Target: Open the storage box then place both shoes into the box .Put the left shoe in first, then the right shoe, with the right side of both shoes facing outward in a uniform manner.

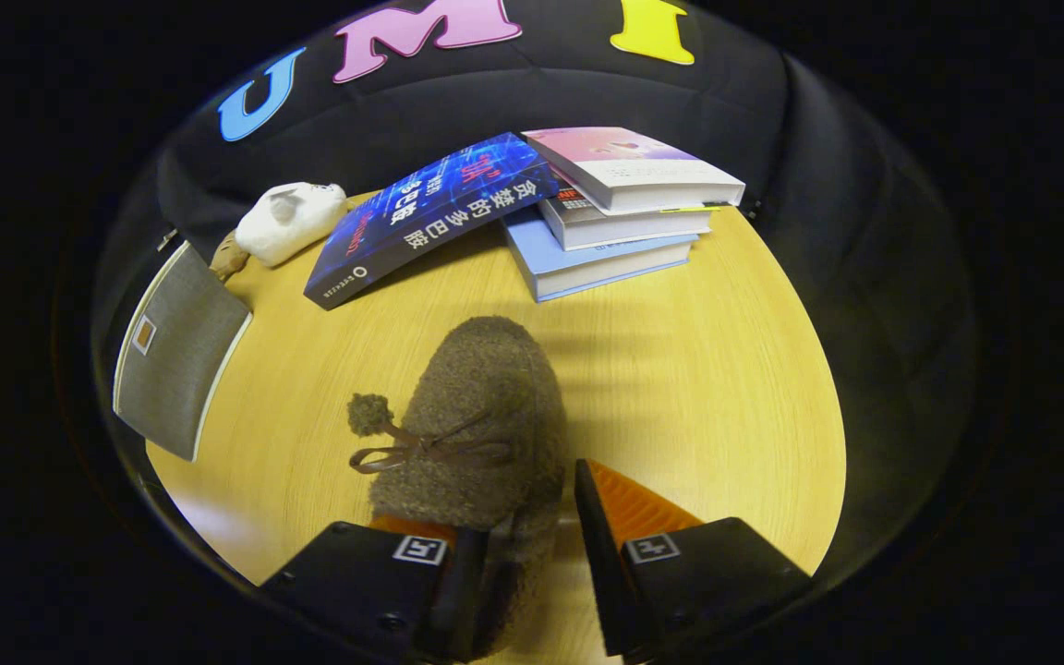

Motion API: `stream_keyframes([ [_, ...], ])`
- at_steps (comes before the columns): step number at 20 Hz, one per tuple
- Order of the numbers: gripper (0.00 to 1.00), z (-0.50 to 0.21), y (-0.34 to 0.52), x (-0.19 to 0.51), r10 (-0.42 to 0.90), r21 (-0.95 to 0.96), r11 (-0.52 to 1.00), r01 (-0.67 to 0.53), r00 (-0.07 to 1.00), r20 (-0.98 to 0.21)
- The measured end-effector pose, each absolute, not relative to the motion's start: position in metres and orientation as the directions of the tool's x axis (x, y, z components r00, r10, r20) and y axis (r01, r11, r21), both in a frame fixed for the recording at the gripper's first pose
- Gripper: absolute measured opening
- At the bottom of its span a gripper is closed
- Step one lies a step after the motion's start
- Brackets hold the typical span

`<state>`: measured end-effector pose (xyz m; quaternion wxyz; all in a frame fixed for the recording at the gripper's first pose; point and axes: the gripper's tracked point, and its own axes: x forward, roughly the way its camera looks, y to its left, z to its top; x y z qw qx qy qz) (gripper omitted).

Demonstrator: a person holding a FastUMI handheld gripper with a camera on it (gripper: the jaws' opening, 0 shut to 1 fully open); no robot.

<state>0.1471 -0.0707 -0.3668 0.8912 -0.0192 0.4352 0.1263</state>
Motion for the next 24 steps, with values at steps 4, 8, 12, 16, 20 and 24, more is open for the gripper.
stream_keyframes([
  [4, 0.44, -0.367, -0.072, 0.146, 0.198, 0.074, 0.970, -0.233, 0.570, -0.798],
  [8, 0.17, -0.366, -0.079, 0.149, 0.180, 0.090, 0.979, -0.182, 0.570, -0.802],
  [12, 0.08, -0.365, -0.079, 0.151, 0.180, 0.069, 0.976, -0.208, 0.577, -0.797],
  [16, 0.08, -0.354, -0.072, 0.147, 0.212, 0.160, 0.977, -0.142, 0.556, -0.804],
  [20, 0.07, -0.323, -0.063, 0.143, 0.205, 0.158, 0.979, -0.132, 0.582, -0.787],
  [24, 0.07, -0.280, -0.036, 0.129, 0.228, 0.196, 0.973, -0.119, 0.607, -0.761],
])
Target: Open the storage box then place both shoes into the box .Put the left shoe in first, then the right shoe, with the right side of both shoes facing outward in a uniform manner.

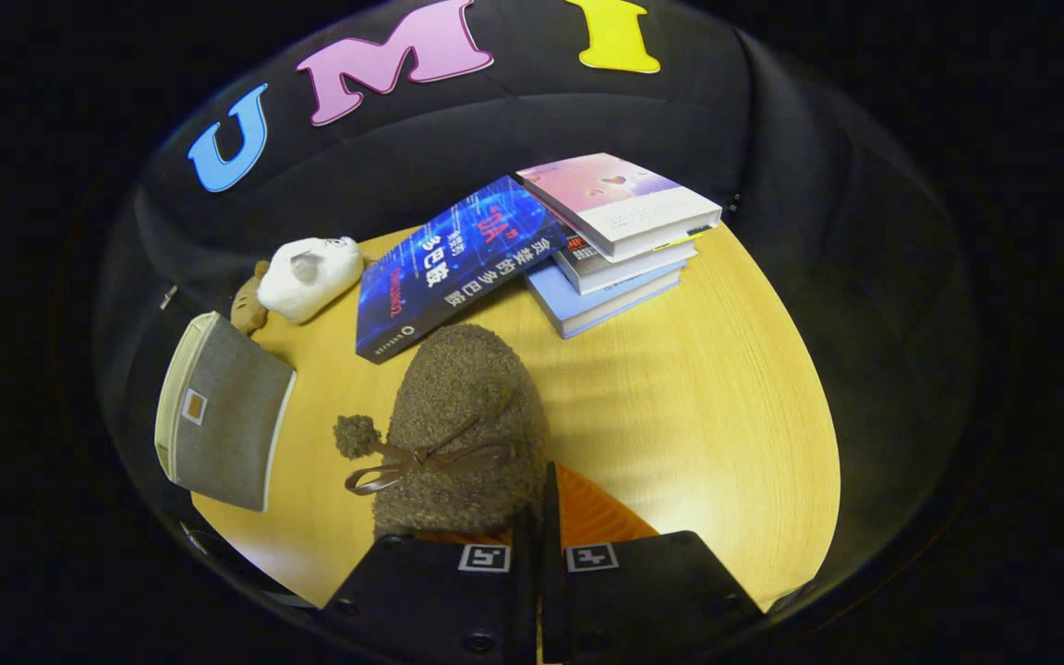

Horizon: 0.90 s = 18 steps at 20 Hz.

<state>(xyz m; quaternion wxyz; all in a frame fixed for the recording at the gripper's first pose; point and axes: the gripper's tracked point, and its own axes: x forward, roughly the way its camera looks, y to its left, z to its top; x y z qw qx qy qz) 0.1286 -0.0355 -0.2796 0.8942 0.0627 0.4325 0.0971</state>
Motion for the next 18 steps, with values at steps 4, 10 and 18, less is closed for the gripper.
stream_keyframes([
  [4, 0.07, -0.238, 0.019, 0.109, 0.274, 0.224, 0.961, -0.161, 0.621, -0.734],
  [10, 0.07, -0.170, 0.122, 0.108, 0.343, 0.293, 0.937, -0.190, 0.661, -0.668],
  [18, 0.07, -0.135, 0.264, 0.094, 0.418, 0.352, 0.905, -0.238, 0.651, -0.634],
])
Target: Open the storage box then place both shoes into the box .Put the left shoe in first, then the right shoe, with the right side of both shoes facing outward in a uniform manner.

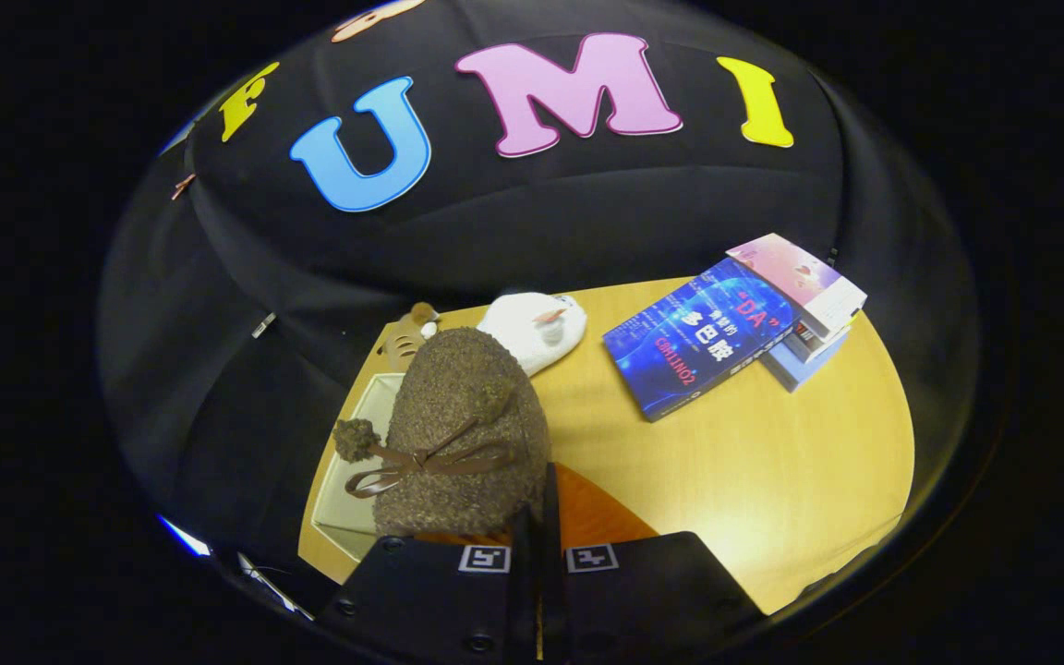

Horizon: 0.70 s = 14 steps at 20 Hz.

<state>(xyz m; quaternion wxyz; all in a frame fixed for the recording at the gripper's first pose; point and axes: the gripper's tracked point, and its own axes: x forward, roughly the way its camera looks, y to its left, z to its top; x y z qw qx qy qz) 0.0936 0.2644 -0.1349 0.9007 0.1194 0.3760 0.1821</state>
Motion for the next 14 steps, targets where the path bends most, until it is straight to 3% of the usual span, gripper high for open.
stream_keyframes([
  [7, 0.07, -0.142, 0.362, 0.094, 0.408, 0.350, 0.910, -0.222, 0.635, -0.656],
  [14, 0.08, -0.190, 0.369, 0.104, 0.221, 0.190, 0.975, -0.119, 0.644, -0.733],
])
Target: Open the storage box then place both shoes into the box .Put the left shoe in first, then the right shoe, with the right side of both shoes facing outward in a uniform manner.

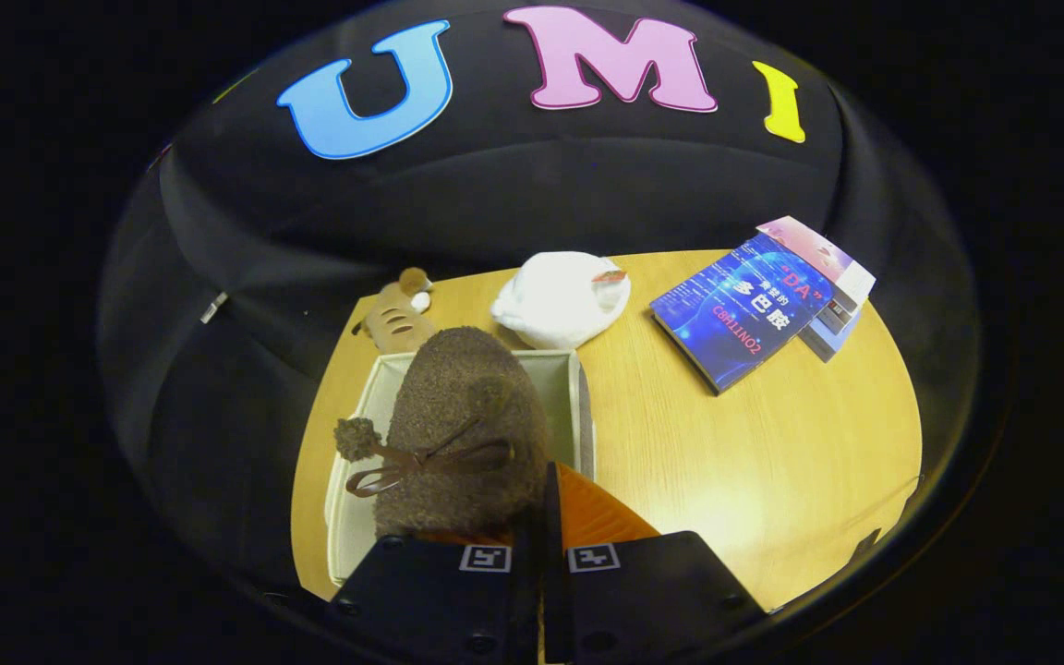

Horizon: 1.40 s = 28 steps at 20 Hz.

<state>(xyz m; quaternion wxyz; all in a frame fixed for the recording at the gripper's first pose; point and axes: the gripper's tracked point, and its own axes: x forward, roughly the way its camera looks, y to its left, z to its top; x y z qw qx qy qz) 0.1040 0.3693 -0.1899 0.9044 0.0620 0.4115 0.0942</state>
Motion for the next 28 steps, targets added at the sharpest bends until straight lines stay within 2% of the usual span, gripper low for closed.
stream_keyframes([
  [6, 0.11, -0.209, 0.373, 0.105, 0.140, 0.124, 0.990, -0.071, 0.660, -0.738],
  [9, 0.17, -0.209, 0.382, 0.103, 0.139, 0.116, 0.990, -0.079, 0.660, -0.738],
  [11, 0.29, -0.210, 0.388, 0.094, 0.147, 0.120, 0.989, -0.087, 0.649, -0.746],
  [13, 0.30, -0.202, 0.392, 0.096, 0.173, 0.138, 0.985, -0.106, 0.673, -0.719],
  [16, 0.79, -0.160, 0.388, 0.103, 0.202, 0.155, 0.979, -0.132, 0.735, -0.648],
  [19, 0.85, -0.133, 0.371, 0.110, 0.204, 0.145, 0.979, -0.145, 0.774, -0.600],
  [22, 1.00, -0.128, 0.345, 0.120, 0.180, 0.098, 0.984, -0.151, 0.804, -0.566],
  [28, 1.00, -0.094, 0.286, 0.113, 0.157, 0.048, 0.987, -0.152, 0.871, -0.465],
])
